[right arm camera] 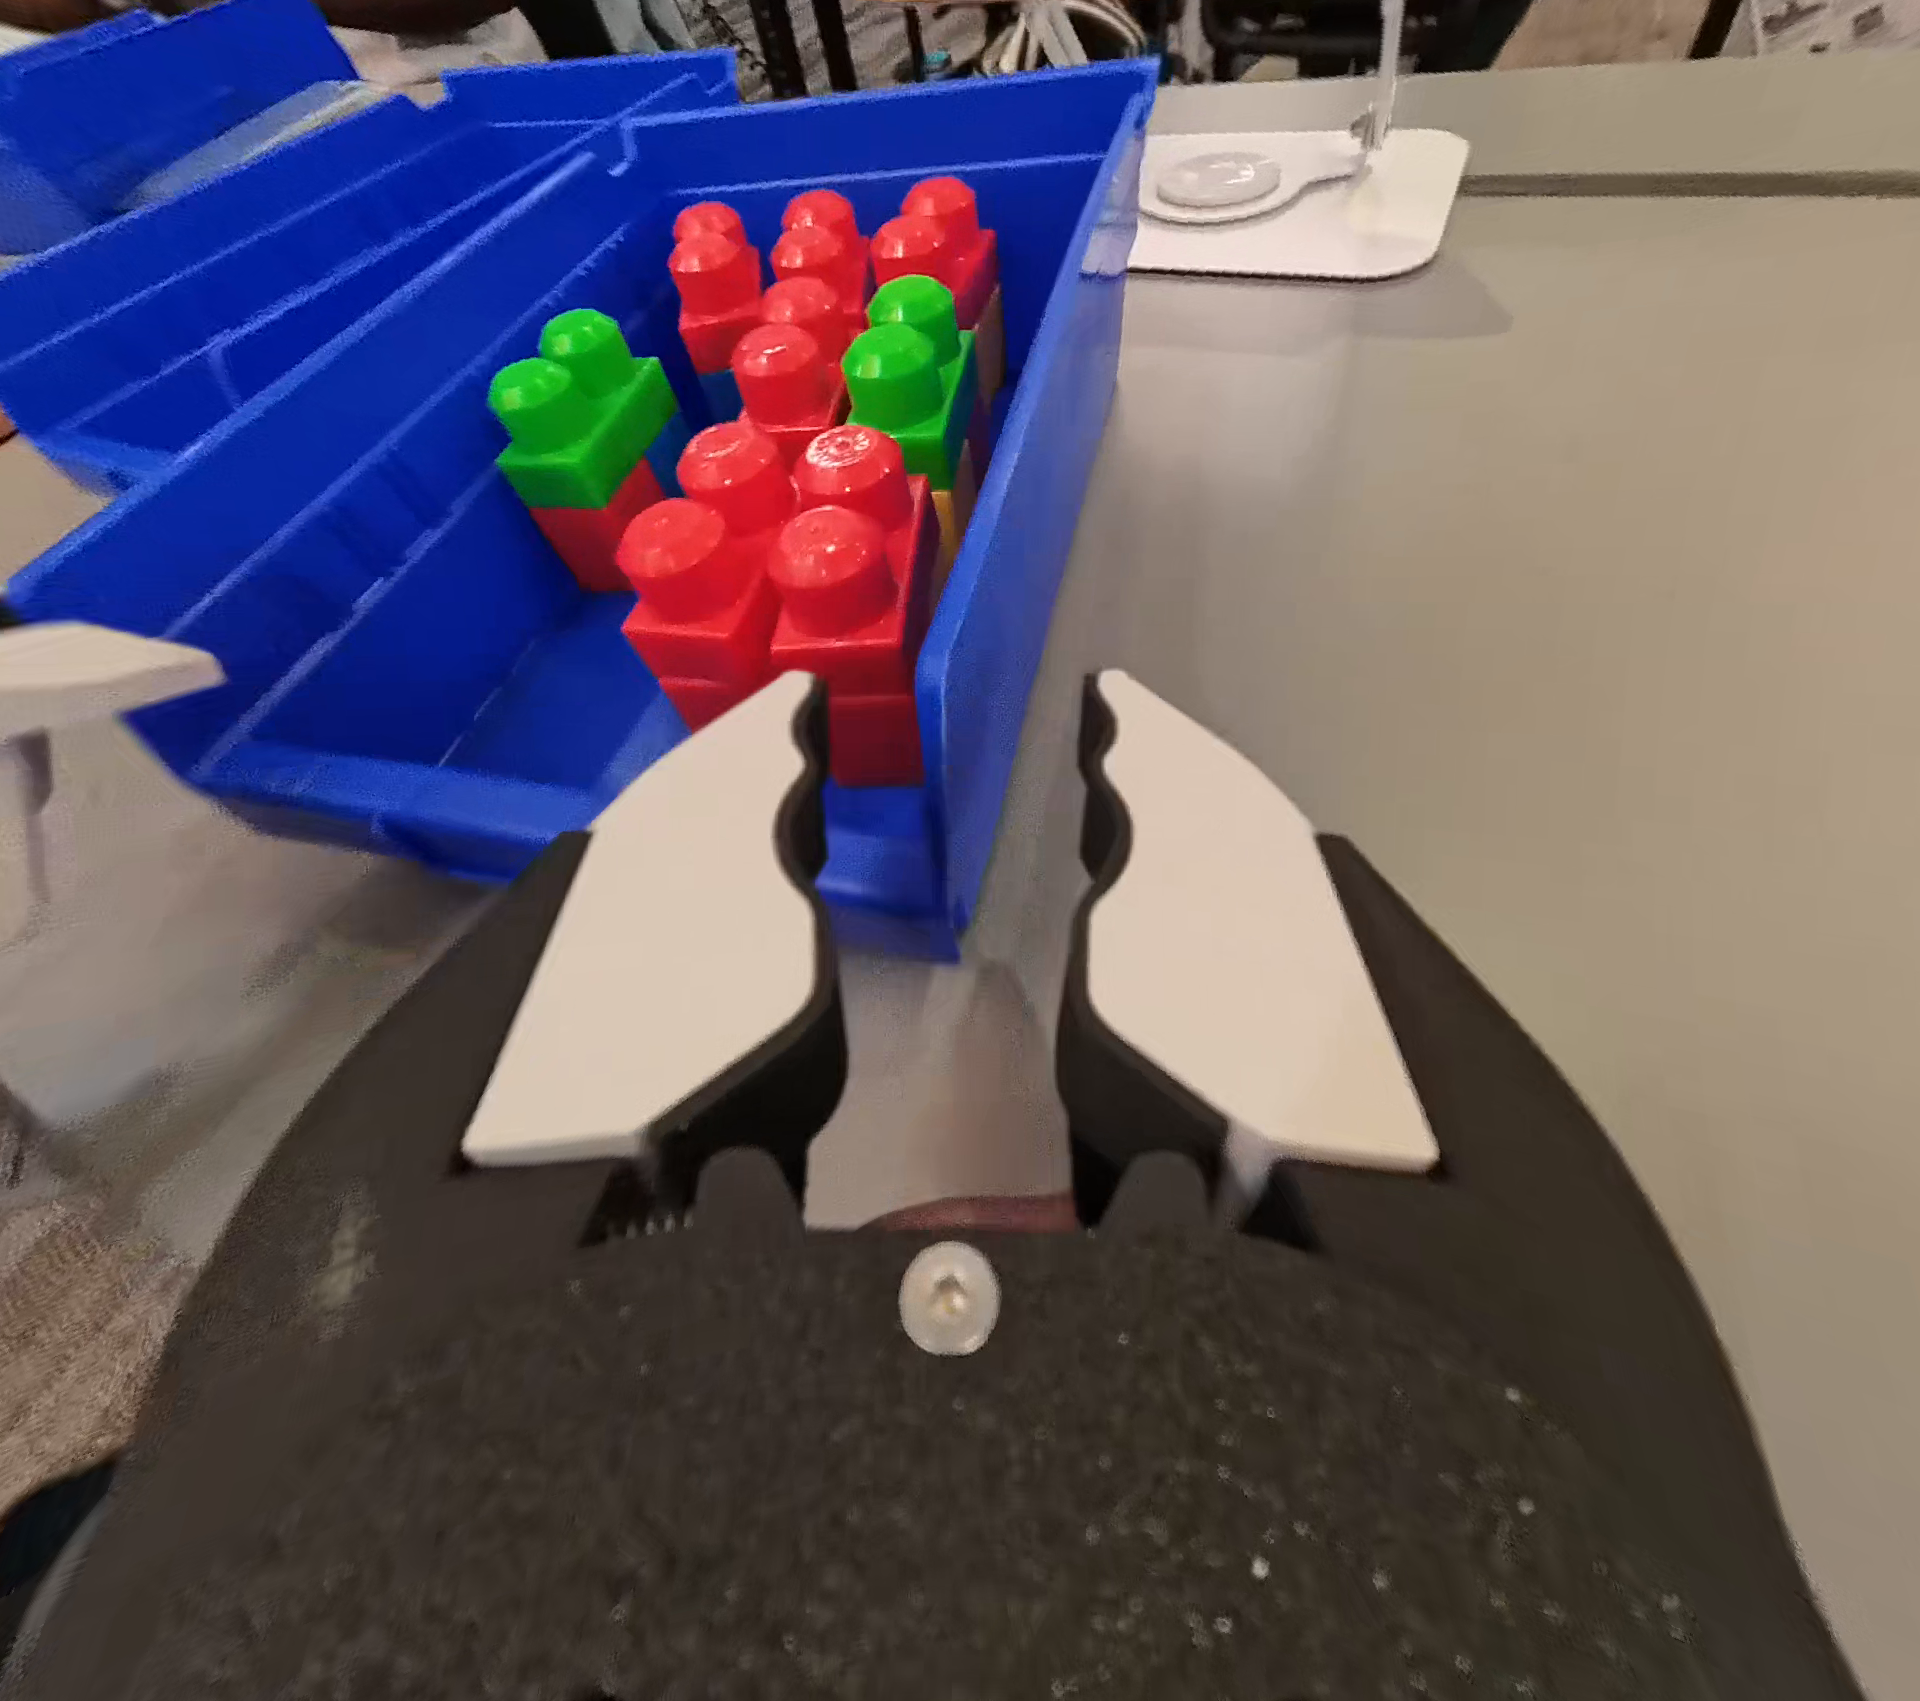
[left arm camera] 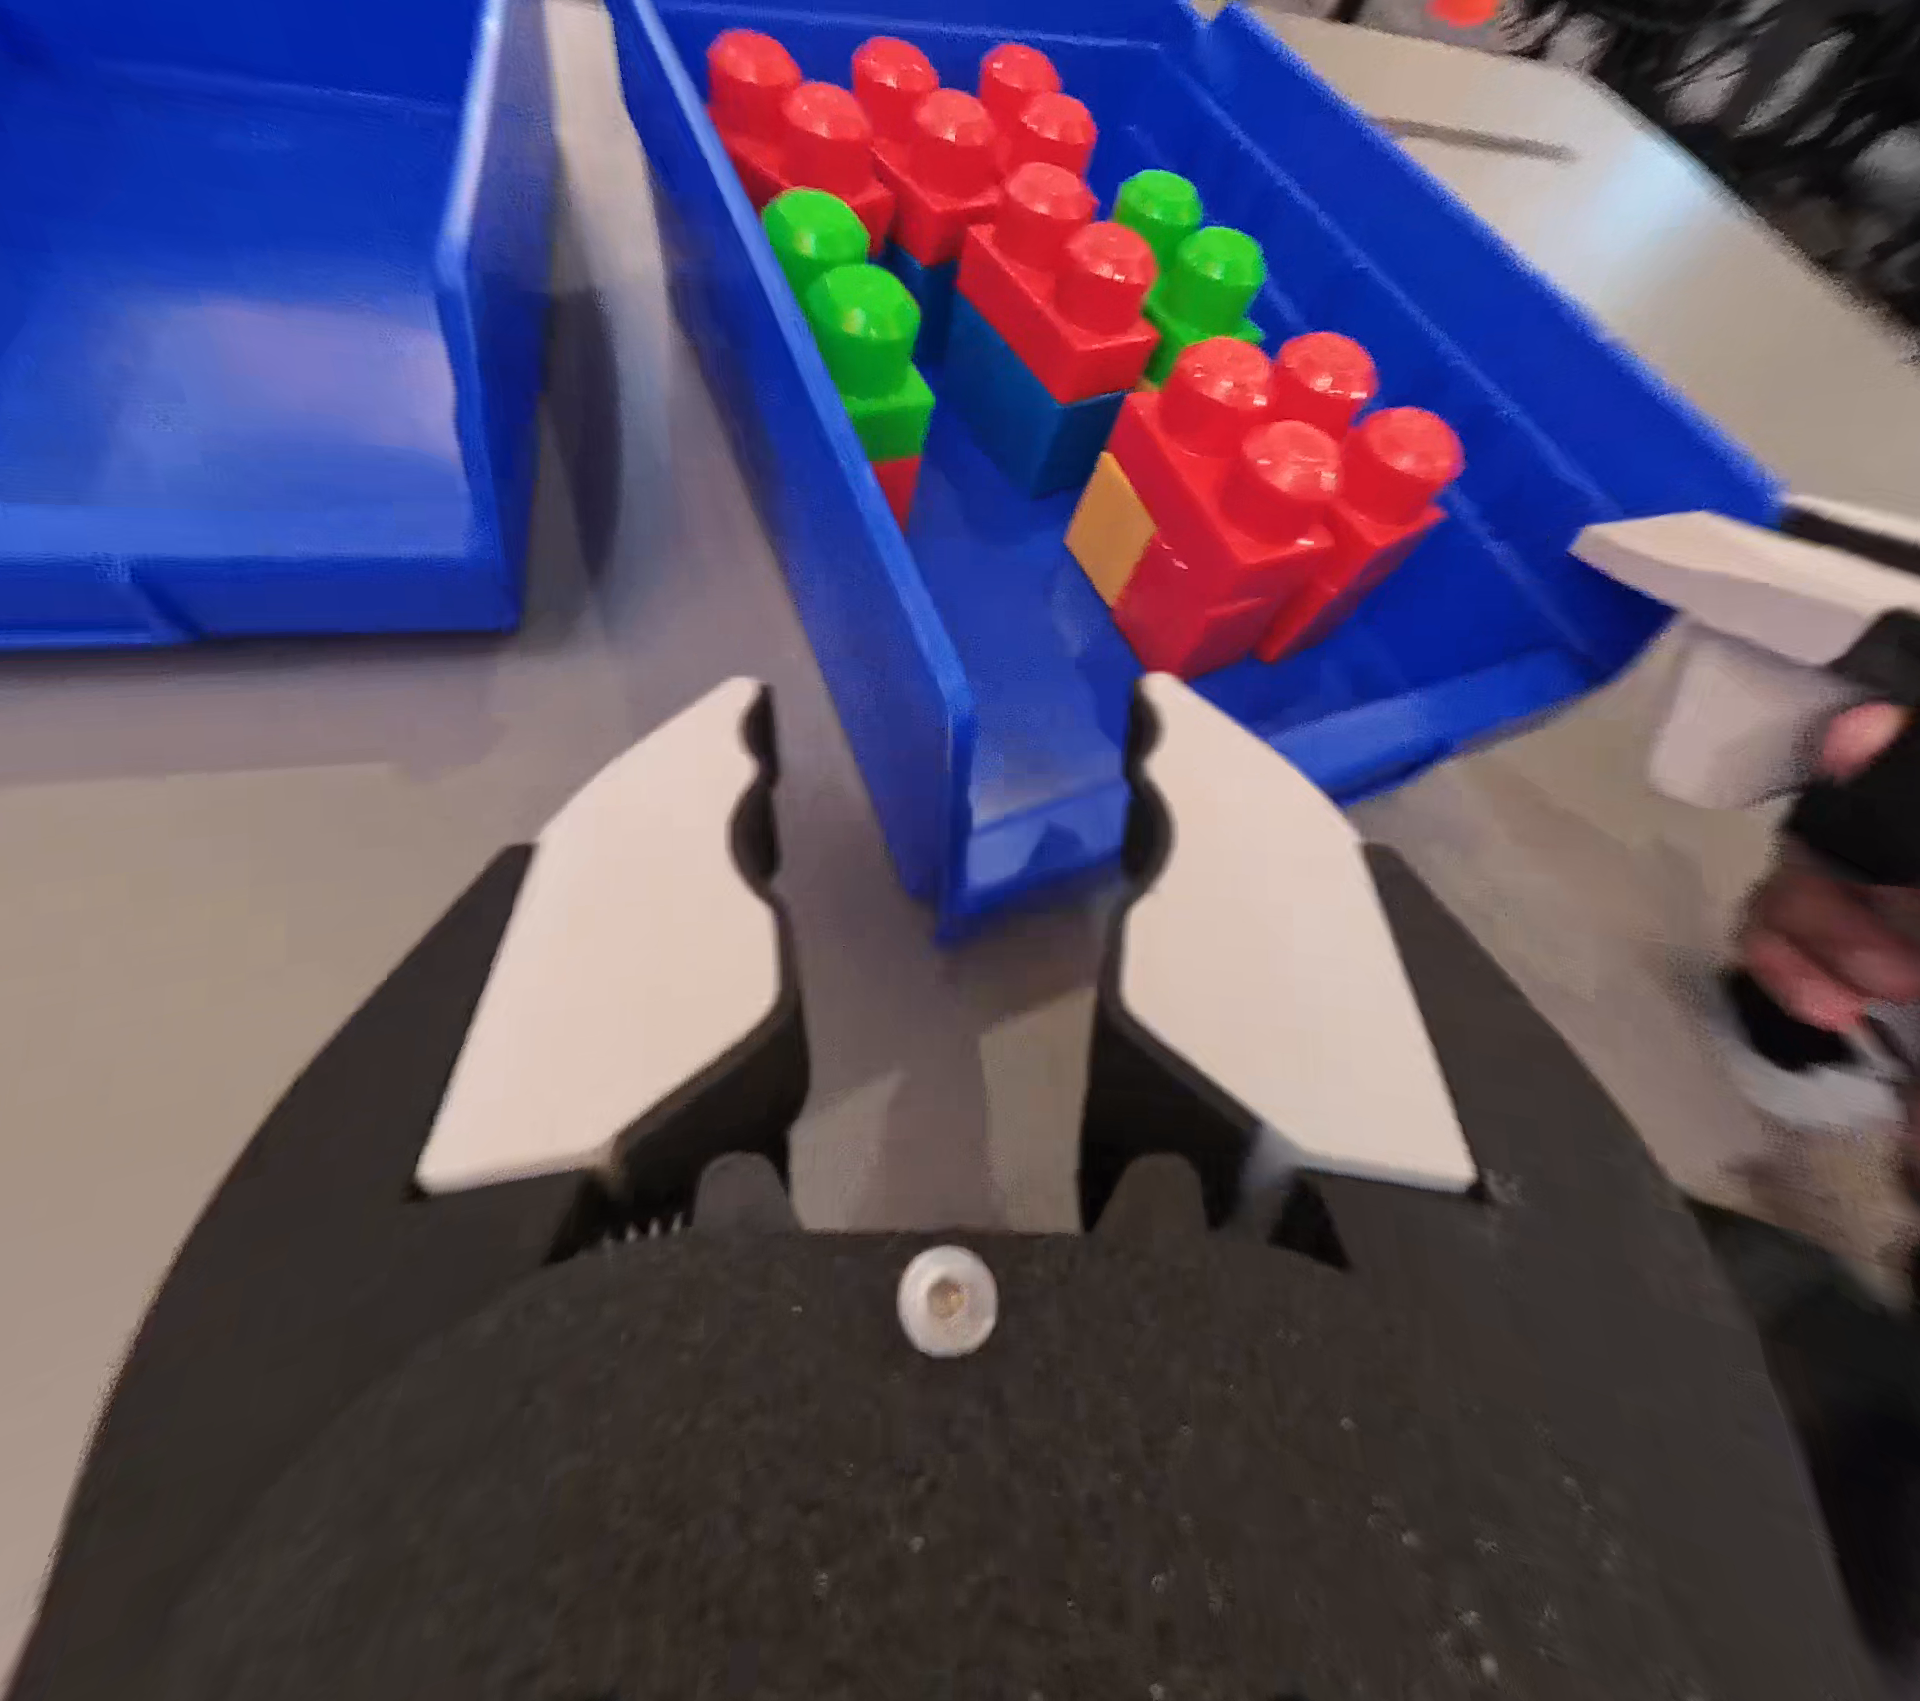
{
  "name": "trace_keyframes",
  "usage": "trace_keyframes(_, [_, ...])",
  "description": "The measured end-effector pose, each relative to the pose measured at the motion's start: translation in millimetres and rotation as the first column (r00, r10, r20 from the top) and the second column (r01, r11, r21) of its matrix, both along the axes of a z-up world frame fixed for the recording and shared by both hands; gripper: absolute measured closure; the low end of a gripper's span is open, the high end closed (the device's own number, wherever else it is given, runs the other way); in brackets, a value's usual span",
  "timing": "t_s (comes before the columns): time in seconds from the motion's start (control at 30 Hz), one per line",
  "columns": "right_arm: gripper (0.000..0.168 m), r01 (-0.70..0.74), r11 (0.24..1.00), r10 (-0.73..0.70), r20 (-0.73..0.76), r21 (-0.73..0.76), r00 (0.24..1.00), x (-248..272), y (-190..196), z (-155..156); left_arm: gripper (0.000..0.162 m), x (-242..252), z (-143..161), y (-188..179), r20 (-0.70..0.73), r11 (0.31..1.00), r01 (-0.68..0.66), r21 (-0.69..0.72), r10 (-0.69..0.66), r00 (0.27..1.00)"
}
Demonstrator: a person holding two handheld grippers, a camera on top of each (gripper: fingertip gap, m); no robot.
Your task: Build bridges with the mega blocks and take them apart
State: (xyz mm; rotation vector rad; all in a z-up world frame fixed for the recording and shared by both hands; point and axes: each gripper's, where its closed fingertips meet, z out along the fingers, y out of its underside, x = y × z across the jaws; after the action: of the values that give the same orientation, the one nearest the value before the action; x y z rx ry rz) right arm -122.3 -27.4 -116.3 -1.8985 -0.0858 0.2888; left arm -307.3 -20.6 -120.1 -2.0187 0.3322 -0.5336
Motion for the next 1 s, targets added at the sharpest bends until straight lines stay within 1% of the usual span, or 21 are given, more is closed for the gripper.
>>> trace_keyframes(0.03, [0.121, -0.023, 0.999, 0.023, 0.016, 0.032, 1.000, 2, -10, 6, 0.092, -4, 5, -9, 0.063, 0.999, 0.029, -0.013, -0.028, 0.998])
trace_keyframes(0.07, [0.121, -0.044, 0.996, 0.042, 0.032, 0.079, 0.999, 5, -22, 13, 0.090, -14, 11, -14, 0.103, 0.999, 0.038, -0.009, -0.037, 0.994])
trace_keyframes(0.13, [0.120, -0.088, 0.980, 0.081, 0.044, 0.176, 0.996, 5, -45, 26, 0.081, -54, 18, -10, 0.093, 1.000, -0.020, 0.022, 0.018, 0.996])
trace_keyframes(0.23, [0.113, -0.173, 0.941, 0.153, 0.088, 0.291, 0.984, -6, -69, 36, 0.078, -140, 21, 30, 0.012, 0.977, -0.194, 0.094, 0.193, 0.981])
trace_keyframes(0.27, [0.111, -0.203, 0.929, 0.177, 0.109, 0.310, 0.978, -14, -72, 39, 0.080, -162, 20, 48, -0.002, 0.970, -0.221, 0.102, 0.223, 0.975])
trace_keyframes(0.3, [0.114, -0.232, 0.921, 0.197, 0.139, 0.313, 0.971, -22, -74, 39, 0.085, -181, 16, 66, -0.030, 0.966, -0.245, 0.084, 0.249, 0.968])
trace_keyframes(0.37, [0.117, -0.287, 0.915, 0.237, 0.199, 0.282, 0.951, -40, -76, 33, 0.084, -214, 6, 102, -0.094, 0.949, -0.315, 0.022, 0.316, 0.944])
trace_keyframes(0.4, [0.117, -0.300, 0.918, 0.247, 0.219, 0.259, 0.944, -48, -77, 28, 0.086, -226, 7, 119, -0.107, 0.940, -0.341, 0.030, 0.342, 0.933])
trace_keyframes(0.43, [0.117, -0.323, 0.916, 0.269, 0.232, 0.237, 0.935, -57, -78, 23, 0.091, -237, 6, 136, -0.131, 0.932, -0.361, 0.039, 0.363, 0.923])
trace_keyframes(0.5, [0.116, -0.377, 0.905, 0.328, 0.240, 0.198, 0.914, -76, -82, 12, 0.091, -256, -7, 162, -0.215, 0.915, -0.403, -0.003, 0.392, 0.894])
trace_keyframes(0.53, [0.116, -0.394, 0.902, 0.349, 0.236, 0.178, 0.907, -85, -83, 7, 0.093, -260, -13, 171, -0.232, 0.913, -0.407, -0.018, 0.392, 0.890])
trace_keyframes(0.57, [0.117, -0.420, 0.894, 0.382, 0.223, 0.155, 0.897, -95, -84, 2, 0.110, -256, -14, 176, -0.205, 0.928, -0.371, -0.026, 0.359, 0.911])
trace_keyframes(0.6, [0.121, -0.453, 0.882, 0.422, 0.208, 0.130, 0.882, -106, -86, -4, 0.152, -247, -11, 176, -0.149, 0.951, -0.308, -0.031, 0.300, 0.942])
trace_keyframes(0.63, [0.128, -0.477, 0.872, 0.453, 0.192, 0.106, 0.871, -116, -86, -9, 0.159, -243, -10, 172, -0.109, 0.961, -0.272, -0.041, 0.267, 0.958])
trace_keyframes(0.67, [0.135, -0.510, 0.857, 0.492, 0.176, 0.076, 0.852, -128, -88, -14, 0.159, -242, -11, 165, -0.099, 0.961, -0.273, -0.048, 0.267, 0.959])
trace_keyframes(0.7, [0.151, -0.554, 0.832, 0.541, 0.171, 0.034, 0.823, -142, -90, -19, 0.159, -245, -11, 155, -0.124, 0.955, -0.294, -0.035, 0.288, 0.950])
trace_keyframes(0.73, [0.159, -0.561, 0.828, 0.554, 0.174, -0.008, 0.814, -151, -88, -24, 0.160, -248, -11, 143, -0.154, 0.950, -0.312, -0.025, 0.305, 0.940])
trace_keyframes(0.77, [0.158, -0.553, 0.832, 0.548, 0.182, -0.027, 0.816, -161, -83, -24, 0.160, -248, -11, 128, -0.161, 0.946, -0.323, -0.026, 0.315, 0.935])
trace_keyframes(0.83, [0.154, -0.545, 0.839, 0.535, 0.197, -0.007, 0.822, -184, -71, -15, 0.159, -250, -11, 97, -0.177, 0.943, -0.333, -0.017, 0.325, 0.929])
trace_keyframes(0.93, [0.136, -0.486, 0.874, 0.473, 0.197, 0.022, 0.859, -216, -51, -4, 0.158, -255, -10, 47, -0.180, 0.934, -0.357, 0.018, 0.354, 0.918])
trace_keyframes(1.0, [0.130, -0.445, 0.896, 0.435, 0.193, 0.008, 0.880, -232, -40, -6, 0.158, -260, -10, 16, -0.161, 0.924, -0.381, 0.029, 0.381, 0.911])
